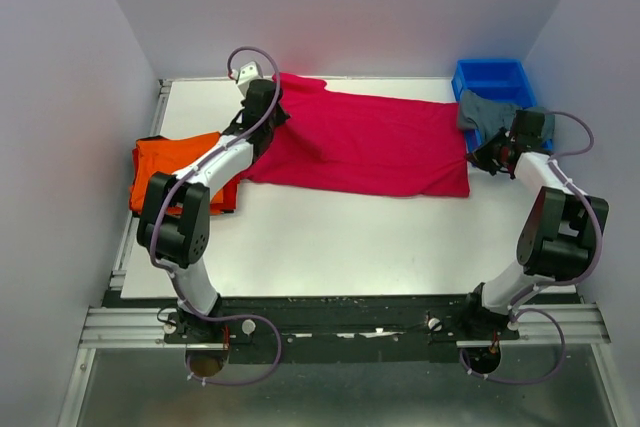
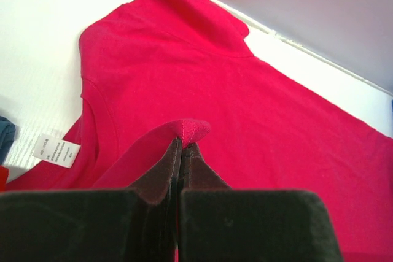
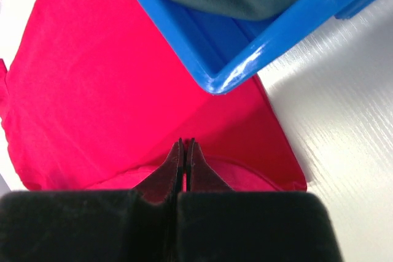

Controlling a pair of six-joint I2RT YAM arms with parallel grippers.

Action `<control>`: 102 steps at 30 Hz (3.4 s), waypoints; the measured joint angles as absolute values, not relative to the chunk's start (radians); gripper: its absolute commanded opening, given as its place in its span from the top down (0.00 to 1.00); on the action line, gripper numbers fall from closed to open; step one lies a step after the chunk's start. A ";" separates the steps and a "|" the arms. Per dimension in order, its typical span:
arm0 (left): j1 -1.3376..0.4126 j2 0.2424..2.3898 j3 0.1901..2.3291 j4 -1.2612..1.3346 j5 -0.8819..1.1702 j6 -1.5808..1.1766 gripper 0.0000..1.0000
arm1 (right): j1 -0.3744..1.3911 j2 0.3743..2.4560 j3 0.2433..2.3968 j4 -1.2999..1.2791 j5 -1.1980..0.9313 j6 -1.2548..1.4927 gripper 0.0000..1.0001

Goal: Fold and stack the t-shirts
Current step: Fold the flattened tshirt in 1/3 of the way

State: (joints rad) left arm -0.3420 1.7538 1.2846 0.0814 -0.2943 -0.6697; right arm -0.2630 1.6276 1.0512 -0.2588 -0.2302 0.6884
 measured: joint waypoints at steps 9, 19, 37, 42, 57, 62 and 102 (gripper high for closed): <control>-0.312 1.794 1.347 0.055 -0.255 -0.662 1.00 | -0.263 1.681 1.120 -0.260 -0.231 0.688 0.99; -0.309 1.865 1.500 -0.010 -0.233 -0.654 1.00 | -0.263 1.706 1.170 -0.284 -0.230 0.688 0.99; -0.291 2.058 1.684 -0.088 -0.231 -0.635 0.80 | -0.256 1.822 1.245 -0.309 -0.229 0.678 0.53; -0.276 2.094 1.706 -0.096 -0.211 -0.638 0.29 | -0.240 1.807 1.243 -0.320 -0.205 0.670 0.52; -0.257 1.882 1.539 -0.137 -0.133 -0.692 0.26 | -0.229 1.487 0.847 -0.274 -0.114 0.716 0.51; -0.257 1.687 1.300 -0.077 -0.120 -0.759 0.27 | -0.227 1.493 0.790 -0.252 -0.094 0.777 0.56; -0.357 1.456 0.830 -0.175 -0.409 -1.107 0.43 | -0.329 1.395 0.659 -0.232 0.063 0.854 0.99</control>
State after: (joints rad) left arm -0.3573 1.4555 0.8295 -0.1753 -0.4091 -1.1069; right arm -0.3294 1.3952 0.6590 -0.2317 0.0628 0.8539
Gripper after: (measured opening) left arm 0.567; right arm 0.014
